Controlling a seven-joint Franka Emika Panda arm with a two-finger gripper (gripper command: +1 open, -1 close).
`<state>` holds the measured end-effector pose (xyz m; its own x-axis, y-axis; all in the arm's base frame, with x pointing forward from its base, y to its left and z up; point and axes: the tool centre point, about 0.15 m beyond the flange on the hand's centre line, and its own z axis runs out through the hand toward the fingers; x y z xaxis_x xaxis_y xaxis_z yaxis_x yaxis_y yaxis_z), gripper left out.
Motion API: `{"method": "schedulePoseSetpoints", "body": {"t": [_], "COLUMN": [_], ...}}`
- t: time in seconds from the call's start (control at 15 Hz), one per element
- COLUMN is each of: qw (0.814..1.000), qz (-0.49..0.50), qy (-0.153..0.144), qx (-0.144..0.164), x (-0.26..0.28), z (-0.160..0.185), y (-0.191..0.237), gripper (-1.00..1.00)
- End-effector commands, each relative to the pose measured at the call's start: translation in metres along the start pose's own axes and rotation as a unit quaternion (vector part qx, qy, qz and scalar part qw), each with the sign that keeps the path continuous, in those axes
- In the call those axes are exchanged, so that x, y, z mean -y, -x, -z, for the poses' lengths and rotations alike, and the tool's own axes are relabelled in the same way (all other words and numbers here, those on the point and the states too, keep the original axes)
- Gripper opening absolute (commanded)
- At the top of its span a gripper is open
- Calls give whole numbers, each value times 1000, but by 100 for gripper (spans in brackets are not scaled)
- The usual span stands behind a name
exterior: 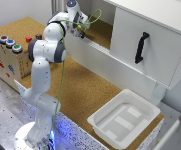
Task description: Put the yellow object inside the left cabinet
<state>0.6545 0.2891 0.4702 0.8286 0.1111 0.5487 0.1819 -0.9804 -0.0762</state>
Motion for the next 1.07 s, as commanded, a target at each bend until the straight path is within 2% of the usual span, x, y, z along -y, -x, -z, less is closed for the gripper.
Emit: {"method": "schedulePoseSetpoints", "body": {"t": [0.0, 0.27, 0.53, 0.73, 1.0], "qw": [996, 997, 998, 999, 999], "qz": [-12, -32, -37, -24, 18], "qy": [81, 73, 47, 24, 13], "qx": [23, 2, -28, -31, -26], "x": [1, -3, -2, -2, 2], "z": [1, 23, 61, 87, 115], "y": [-9, -2, 7, 28, 60], "gripper": [100, 100, 100, 100, 100]}}
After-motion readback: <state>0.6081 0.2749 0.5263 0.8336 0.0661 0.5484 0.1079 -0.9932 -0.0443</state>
